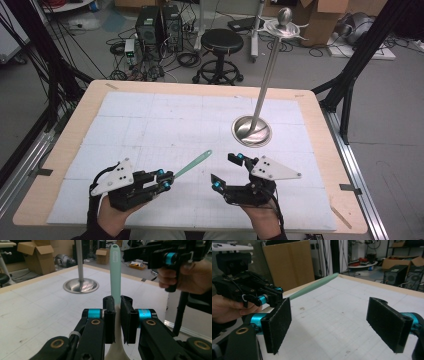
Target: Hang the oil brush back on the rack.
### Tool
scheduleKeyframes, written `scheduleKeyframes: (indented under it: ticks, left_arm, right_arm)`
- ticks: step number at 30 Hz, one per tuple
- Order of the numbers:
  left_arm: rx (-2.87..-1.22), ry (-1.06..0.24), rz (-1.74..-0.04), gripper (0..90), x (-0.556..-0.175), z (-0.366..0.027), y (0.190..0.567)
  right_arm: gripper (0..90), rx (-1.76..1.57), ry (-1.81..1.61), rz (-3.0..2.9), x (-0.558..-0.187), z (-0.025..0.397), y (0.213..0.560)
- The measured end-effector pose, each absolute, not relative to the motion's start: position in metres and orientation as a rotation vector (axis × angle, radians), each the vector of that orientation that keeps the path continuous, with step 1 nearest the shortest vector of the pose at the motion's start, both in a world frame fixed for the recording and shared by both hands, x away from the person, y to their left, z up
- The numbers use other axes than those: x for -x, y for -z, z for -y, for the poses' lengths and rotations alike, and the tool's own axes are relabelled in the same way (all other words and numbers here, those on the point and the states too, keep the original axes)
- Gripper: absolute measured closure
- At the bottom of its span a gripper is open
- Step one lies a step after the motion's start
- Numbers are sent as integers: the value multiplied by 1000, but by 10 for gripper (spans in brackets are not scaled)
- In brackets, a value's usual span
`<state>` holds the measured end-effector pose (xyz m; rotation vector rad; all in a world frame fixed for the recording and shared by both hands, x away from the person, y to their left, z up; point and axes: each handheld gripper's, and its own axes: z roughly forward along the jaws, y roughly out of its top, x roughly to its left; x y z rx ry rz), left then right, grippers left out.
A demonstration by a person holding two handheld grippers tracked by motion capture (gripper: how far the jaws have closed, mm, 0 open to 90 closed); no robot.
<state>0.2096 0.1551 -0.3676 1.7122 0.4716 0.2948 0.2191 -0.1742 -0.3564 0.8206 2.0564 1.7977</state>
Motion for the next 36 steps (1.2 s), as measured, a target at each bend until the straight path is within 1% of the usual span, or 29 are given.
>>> scheduleKeyframes:
  ticks: [5, 7, 12, 20, 23, 31, 36]
  left_arm:
    - [-1721, -303, -439, 819, -204, -145, 367]
    - [-1717, -297, -434, 819, -203, -144, 367]
    - [-1723, -289, -420, 819, -201, -139, 368]
    - [-1746, -273, -408, 818, -199, -132, 370]
    - [-1747, -265, -412, 818, -197, -129, 371]
    - [-1756, -241, -414, 815, -196, -123, 374]
    - [-1776, -230, -397, 816, -194, -117, 376]
  right_arm:
    - [189, -799, -1813, -2084, -216, 165, 358]
    - [218, -783, -1836, -2092, -215, 162, 358]
    - [244, -768, -1895, -2111, -213, 155, 359]
    - [312, -759, -1954, -2106, -209, 152, 357]
    - [348, -756, -1973, -2095, -208, 152, 355]
    - [482, -736, -1979, -2064, -203, 152, 351]
    - [590, -730, -2005, -2059, -202, 154, 349]
